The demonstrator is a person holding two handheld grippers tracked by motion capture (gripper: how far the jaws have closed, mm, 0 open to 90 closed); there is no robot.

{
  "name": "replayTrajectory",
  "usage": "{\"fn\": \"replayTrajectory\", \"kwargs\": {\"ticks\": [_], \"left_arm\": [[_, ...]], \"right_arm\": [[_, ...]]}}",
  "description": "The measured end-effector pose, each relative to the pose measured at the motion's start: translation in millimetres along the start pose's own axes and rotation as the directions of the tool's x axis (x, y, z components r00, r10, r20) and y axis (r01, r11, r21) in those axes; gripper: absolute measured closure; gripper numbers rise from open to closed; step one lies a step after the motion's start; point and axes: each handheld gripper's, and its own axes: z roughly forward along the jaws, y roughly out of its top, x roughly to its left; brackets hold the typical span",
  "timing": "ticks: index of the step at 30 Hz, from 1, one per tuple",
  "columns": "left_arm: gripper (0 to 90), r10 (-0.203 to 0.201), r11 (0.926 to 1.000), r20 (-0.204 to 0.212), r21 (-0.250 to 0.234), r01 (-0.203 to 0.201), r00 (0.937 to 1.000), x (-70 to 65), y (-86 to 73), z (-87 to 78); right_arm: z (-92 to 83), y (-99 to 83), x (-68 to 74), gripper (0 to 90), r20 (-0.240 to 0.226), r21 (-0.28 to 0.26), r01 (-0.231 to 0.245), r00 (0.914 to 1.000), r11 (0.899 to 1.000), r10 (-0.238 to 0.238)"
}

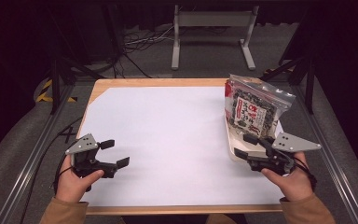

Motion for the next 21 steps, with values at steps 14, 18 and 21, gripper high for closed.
{"fn": "replayTrajectory", "kwargs": {"ticks": [14, 18, 21], "left_arm": [[8.0, 0.022, 0.9997, 0.024, -0.004, -0.022, 0.9995, 0.8, -7.8, -1.3], [8.1, 0.018, 0.9997, 0.028, -0.013, -0.018, 0.9994, 2.3, -9.0, -2.3], [8.1, 0.019, 0.9997, 0.027, -0.017, -0.018, 0.9995, 3.8, -10.1, -2.2]], "right_arm": [[44.9, -32.8, 12.9, 38.8, -0.055, 0.011, -0.01, 0.9984, 1.0, 0.011], [52.2, -42.1, 13.7, 38.7, -0.058, 0.034, -0.019, 0.9981, 0.999, 0.021], [53.5, -44.0, 12.4, 37.3, -0.056, 0.029, -0.029, 0.998, 0.999, 0.031]]}}
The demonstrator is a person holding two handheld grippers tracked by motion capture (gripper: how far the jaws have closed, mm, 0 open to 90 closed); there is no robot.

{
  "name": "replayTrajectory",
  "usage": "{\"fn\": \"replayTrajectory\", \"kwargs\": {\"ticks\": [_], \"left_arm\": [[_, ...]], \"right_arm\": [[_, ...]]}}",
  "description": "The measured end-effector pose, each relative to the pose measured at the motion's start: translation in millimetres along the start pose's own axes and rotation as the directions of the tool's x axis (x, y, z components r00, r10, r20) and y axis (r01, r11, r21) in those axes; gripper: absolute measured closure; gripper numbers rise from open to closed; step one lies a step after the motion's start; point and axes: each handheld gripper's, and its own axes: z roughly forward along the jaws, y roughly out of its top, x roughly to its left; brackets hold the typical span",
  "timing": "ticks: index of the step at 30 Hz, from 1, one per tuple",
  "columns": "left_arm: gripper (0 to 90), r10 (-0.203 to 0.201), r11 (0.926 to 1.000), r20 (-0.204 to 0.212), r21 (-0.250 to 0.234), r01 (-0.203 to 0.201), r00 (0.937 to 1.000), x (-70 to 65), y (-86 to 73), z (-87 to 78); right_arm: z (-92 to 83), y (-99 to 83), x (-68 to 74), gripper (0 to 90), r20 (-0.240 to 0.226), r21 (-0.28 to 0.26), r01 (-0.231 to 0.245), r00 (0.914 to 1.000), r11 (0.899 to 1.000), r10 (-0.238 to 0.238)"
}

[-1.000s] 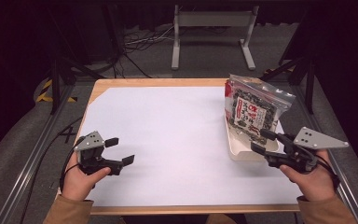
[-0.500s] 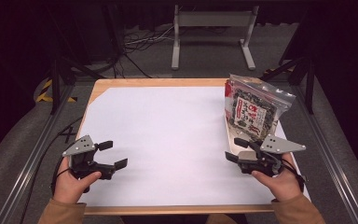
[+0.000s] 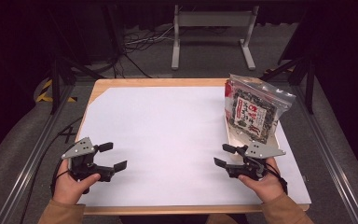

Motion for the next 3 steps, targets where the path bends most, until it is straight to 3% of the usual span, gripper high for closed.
{"fn": "replayTrajectory", "kwargs": {"ticks": [3], "left_arm": [[8.0, 0.003, 1.0, 0.003, 0.007, -0.003, 1.0, 0.3, -0.8, 0.0]], "right_arm": [[0.1, -0.7, -0.3, 36.7, 0.005, -0.003, 0.0, 1.0, 1.0, 0.0]]}}
